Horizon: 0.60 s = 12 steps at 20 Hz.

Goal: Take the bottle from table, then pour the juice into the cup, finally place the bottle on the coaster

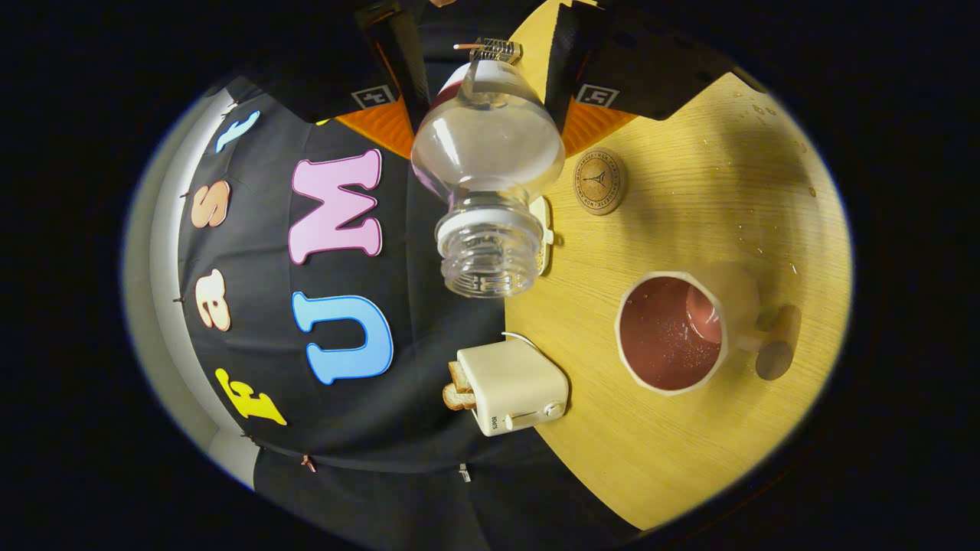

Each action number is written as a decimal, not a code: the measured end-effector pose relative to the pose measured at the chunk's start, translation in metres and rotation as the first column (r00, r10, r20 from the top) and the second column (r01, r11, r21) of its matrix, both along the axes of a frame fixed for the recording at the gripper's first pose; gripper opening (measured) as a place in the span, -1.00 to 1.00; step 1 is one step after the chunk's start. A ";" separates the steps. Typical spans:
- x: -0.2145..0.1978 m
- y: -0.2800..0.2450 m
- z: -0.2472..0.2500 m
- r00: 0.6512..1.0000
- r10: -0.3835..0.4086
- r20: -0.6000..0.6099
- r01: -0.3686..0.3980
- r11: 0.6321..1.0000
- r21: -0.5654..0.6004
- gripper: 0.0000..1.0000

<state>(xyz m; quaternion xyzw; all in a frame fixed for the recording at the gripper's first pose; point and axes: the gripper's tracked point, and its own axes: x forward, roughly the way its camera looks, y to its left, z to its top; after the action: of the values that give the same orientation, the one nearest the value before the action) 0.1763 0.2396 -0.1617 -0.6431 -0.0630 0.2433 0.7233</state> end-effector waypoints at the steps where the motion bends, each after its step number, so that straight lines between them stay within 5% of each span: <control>1: 0.002 0.003 -0.003 1.000 0.006 0.002 -0.006 1.000 -0.016 0.39; 12: 0.020 0.042 -0.017 0.981 0.179 0.081 -0.155 0.959 -0.238 0.39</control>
<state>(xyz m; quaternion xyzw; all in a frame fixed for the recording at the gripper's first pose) 0.1963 0.2815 -0.1787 -0.7268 -0.1251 0.2759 0.6164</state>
